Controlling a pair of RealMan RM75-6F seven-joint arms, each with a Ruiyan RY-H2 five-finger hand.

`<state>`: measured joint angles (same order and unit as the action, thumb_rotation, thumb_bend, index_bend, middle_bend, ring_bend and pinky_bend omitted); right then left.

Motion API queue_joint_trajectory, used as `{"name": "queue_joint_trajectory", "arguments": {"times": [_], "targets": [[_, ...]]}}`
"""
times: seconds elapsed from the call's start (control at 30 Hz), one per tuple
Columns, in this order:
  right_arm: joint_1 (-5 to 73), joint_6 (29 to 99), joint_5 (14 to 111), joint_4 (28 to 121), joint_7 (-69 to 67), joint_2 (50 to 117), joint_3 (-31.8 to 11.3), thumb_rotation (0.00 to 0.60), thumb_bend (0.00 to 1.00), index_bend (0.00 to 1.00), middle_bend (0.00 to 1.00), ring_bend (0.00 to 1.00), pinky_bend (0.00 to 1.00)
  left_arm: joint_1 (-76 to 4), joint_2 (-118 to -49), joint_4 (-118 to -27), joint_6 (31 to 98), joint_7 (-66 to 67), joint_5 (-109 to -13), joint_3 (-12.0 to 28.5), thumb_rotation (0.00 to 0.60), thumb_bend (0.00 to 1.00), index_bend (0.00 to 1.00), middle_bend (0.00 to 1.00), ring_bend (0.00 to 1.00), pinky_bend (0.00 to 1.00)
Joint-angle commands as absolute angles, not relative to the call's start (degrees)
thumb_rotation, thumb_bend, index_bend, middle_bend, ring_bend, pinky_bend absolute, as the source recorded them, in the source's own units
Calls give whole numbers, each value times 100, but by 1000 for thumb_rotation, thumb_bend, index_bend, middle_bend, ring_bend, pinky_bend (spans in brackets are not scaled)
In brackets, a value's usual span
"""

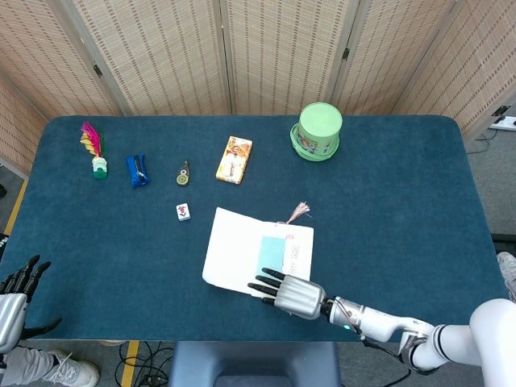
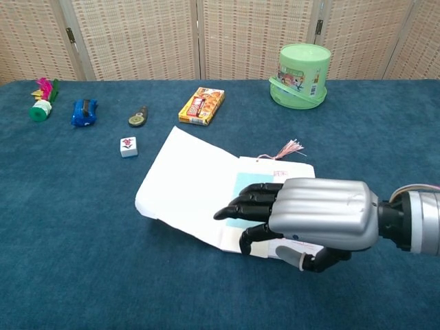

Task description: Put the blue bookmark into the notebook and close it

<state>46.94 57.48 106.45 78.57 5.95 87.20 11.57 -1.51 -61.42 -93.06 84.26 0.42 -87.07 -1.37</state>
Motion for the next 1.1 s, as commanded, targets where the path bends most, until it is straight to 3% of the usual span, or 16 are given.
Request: {"name": "queue_joint_trajectory", "arguments": {"times": [0.03, 0.8, 1.1], "targets": [[4671, 5682, 10634, 7813, 654, 8749, 1168, 600, 640, 325, 0, 0, 0, -145, -6136, -9313, 8435, 44, -8707, -138, 600, 105, 108, 32, 127, 181], [4675, 5427, 10523, 7553, 847, 9004, 984, 600, 640, 325, 0, 0, 0, -137, -6128, -9260, 8437, -27, -8695, -135, 600, 105, 108, 32, 127, 182], [4561, 5805, 10647, 7886, 857, 8691, 1020, 600, 640, 325, 0, 0, 0, -230, -6120, -9224, 8385, 0, -8713, -70, 600, 105, 108, 32, 127, 181]]}}
